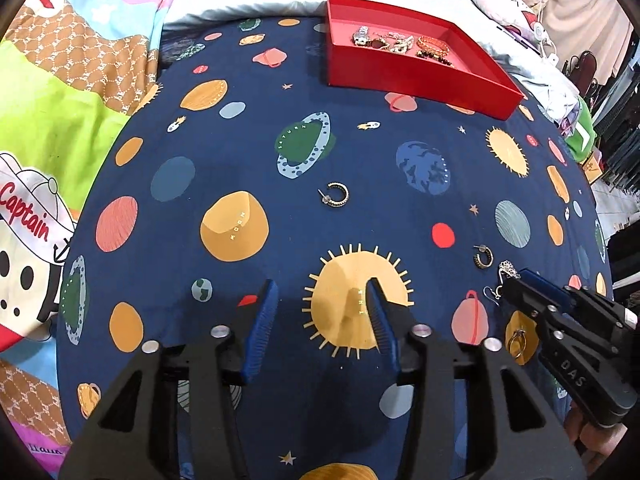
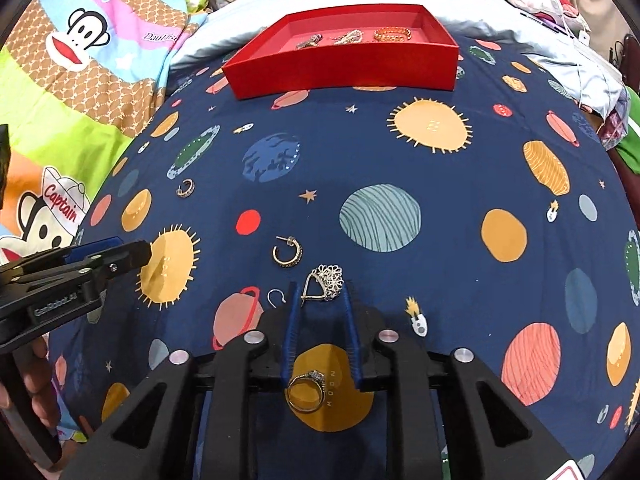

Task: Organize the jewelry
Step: 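Move both grippers back to the jewelry and close the right gripper on the silver heart earring, then lift the heart earring with the right gripper while the left gripper grasps the silver ring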

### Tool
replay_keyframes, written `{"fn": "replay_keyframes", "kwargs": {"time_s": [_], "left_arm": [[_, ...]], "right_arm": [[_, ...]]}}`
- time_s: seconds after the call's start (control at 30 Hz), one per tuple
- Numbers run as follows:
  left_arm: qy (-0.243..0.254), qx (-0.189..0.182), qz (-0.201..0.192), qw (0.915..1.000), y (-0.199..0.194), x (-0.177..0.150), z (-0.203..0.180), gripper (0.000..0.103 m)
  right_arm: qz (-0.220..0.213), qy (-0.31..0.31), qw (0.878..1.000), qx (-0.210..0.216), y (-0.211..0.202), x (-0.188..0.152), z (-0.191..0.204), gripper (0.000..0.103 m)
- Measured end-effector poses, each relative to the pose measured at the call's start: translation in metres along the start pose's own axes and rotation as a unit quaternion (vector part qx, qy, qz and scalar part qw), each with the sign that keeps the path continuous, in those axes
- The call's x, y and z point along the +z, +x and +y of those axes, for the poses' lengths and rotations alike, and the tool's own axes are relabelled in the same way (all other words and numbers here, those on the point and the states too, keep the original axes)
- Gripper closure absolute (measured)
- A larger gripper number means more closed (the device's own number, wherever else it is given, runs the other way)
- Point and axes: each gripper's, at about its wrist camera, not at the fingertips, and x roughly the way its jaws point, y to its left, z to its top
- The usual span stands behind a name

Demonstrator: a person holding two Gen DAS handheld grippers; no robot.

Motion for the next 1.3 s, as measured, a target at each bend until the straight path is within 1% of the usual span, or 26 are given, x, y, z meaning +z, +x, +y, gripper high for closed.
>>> {"fn": "replay_keyframes", "kwargs": {"time_s": [0.23,0.37,0.47,0.5,0.63,0.8,0.83,0.93,0.97,1.0,1.07,1.17,1.23,1.27,1.3], "left_arm": [[0.001,-0.001,-0.001,1.0000,-0.004,-0.004,-0.002,0.058],[-0.001,0.000,-0.001,1.0000,-0.004,-0.006,-0.002,0.058],[-0.002,-0.001,0.000,1.0000,-0.004,-0.007,-0.002,0.058],[-0.001,-0.001,0.000,1.0000,-0.005,-0.007,-0.002,0.058],[-0.001,-0.004,0.001,1.0000,-0.004,-0.006,-0.003,0.058],[0.000,-0.005,0.004,1.0000,-0.002,-0.007,-0.005,0.058],[0.000,-0.006,0.004,1.0000,-0.002,-0.007,-0.005,0.058],[-0.001,-0.006,0.005,1.0000,-0.001,-0.007,-0.004,0.056],[-0.002,-0.006,0.006,1.0000,-0.001,-0.007,-0.004,0.056],[-0.002,-0.006,0.006,1.0000,0.000,-0.007,-0.004,0.055],[-0.002,-0.005,0.006,1.0000,0.000,-0.007,-0.004,0.054],[-0.005,-0.004,0.005,1.0000,0.000,-0.007,-0.002,0.053],[-0.008,-0.002,0.005,1.0000,0.000,-0.006,0.000,0.053],[-0.010,-0.002,0.005,0.9999,0.001,-0.006,0.002,0.053],[-0.012,-0.001,0.005,0.9999,0.001,-0.006,0.003,0.053]], "right_arm": [[-0.003,0.004,1.000,0.004,0.001,0.000,-0.002,0.088],[-0.007,0.008,1.000,0.006,0.001,0.002,-0.003,0.092],[-0.011,0.009,1.000,0.005,-0.001,0.002,-0.005,0.097],[-0.013,0.011,1.000,0.004,-0.003,0.002,-0.006,0.102],[-0.011,0.017,1.000,0.001,-0.005,0.000,-0.011,0.103],[0.001,0.023,1.000,0.014,-0.004,-0.006,-0.015,0.103],[0.000,0.024,1.000,0.014,-0.005,-0.007,-0.015,0.102],[-0.008,0.025,1.000,0.014,-0.010,-0.005,-0.012,0.087],[-0.011,0.026,1.000,0.014,-0.011,-0.004,-0.011,0.077],[-0.013,0.024,1.000,0.014,-0.011,-0.002,-0.009,0.072],[-0.011,0.019,1.000,0.012,-0.007,0.002,-0.006,0.071],[-0.006,0.016,1.000,0.008,0.003,0.005,-0.004,0.070],[-0.010,0.009,1.000,0.002,0.004,0.006,-0.002,0.071],[-0.010,0.004,1.000,-0.002,0.005,0.006,0.000,0.072],[-0.011,-0.002,1.000,-0.010,0.005,0.006,0.001,0.077]]}}
